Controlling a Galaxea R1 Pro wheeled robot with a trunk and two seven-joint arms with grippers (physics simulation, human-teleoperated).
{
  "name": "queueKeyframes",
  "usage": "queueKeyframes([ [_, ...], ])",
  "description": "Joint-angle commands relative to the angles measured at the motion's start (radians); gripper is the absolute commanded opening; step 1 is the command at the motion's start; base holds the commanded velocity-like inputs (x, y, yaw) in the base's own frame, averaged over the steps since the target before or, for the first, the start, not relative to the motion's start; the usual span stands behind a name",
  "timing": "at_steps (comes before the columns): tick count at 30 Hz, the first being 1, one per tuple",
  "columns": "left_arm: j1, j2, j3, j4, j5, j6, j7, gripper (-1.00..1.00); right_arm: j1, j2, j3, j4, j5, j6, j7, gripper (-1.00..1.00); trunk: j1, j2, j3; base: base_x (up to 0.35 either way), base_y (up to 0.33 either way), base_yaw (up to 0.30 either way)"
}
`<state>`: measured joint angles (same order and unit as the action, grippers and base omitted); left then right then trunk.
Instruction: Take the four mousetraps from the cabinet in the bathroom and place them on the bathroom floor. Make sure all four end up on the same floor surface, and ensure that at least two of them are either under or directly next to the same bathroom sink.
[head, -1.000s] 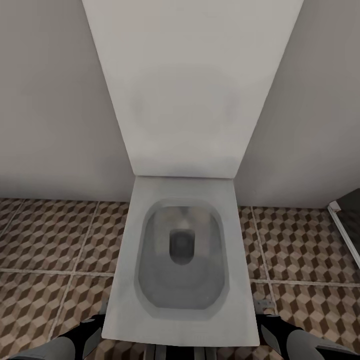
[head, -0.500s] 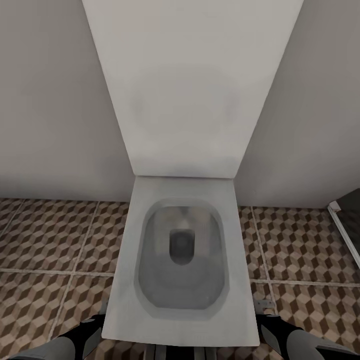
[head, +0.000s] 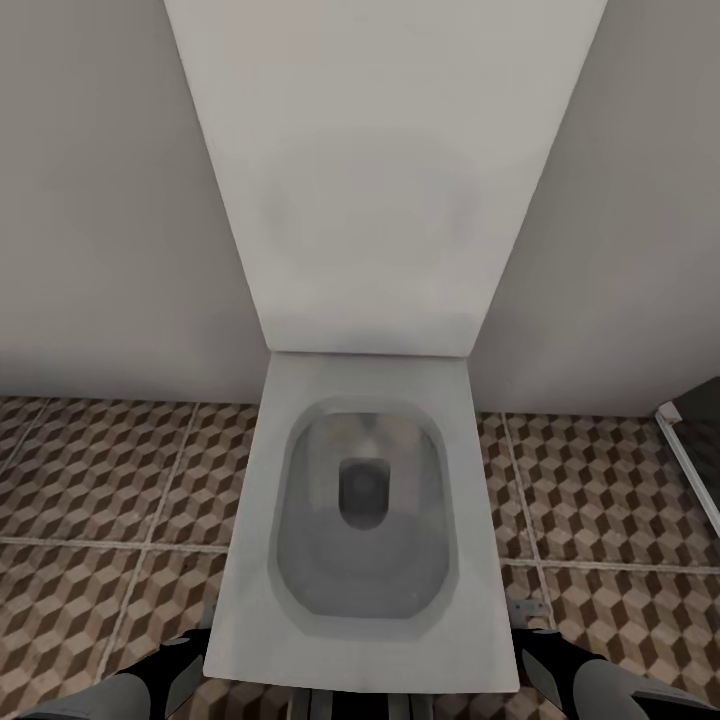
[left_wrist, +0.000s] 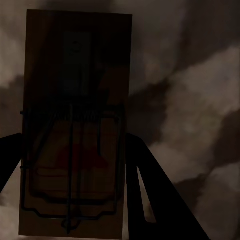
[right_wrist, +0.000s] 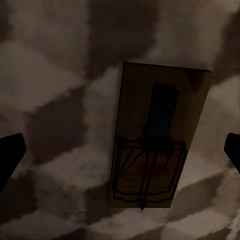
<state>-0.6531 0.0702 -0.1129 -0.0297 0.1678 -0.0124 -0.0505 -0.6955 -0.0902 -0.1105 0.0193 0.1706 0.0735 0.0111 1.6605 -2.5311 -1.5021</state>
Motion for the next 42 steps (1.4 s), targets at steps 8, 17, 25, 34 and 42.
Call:
queueKeyframes([
  [8,0.000,0.000,-0.008,0.001,0.007,-0.001,-0.003,-1.00,-0.001,0.000,-0.008,0.002,0.010,0.002,0.001,1.00,0.000,0.000,-0.001,0.000,0.000,0.000],
  [17,0.000,0.000,-0.008,0.001,0.009,0.000,-0.003,-1.00,-0.001,0.000,-0.008,0.001,0.010,0.000,0.001,1.00,0.000,0.000,-0.001,0.000,0.000,0.000],
  [25,0.000,0.001,-0.008,0.001,0.010,0.001,-0.003,-1.00,-0.001,0.000,-0.008,0.001,0.010,0.000,0.001,1.00,0.000,0.000,-0.001,0.000,0.000,0.000],
  [34,0.000,0.002,-0.007,0.003,0.012,0.006,-0.003,-1.00,-0.001,0.001,-0.008,0.001,0.010,0.000,0.001,1.00,0.000,0.000,-0.001,0.000,0.000,0.000],
  [42,0.000,0.003,-0.007,0.004,0.013,0.009,-0.003,-1.00,-0.001,0.000,-0.008,0.001,0.010,0.000,0.001,1.00,0.000,0.000,-0.001,0.000,0.000,0.000],
])
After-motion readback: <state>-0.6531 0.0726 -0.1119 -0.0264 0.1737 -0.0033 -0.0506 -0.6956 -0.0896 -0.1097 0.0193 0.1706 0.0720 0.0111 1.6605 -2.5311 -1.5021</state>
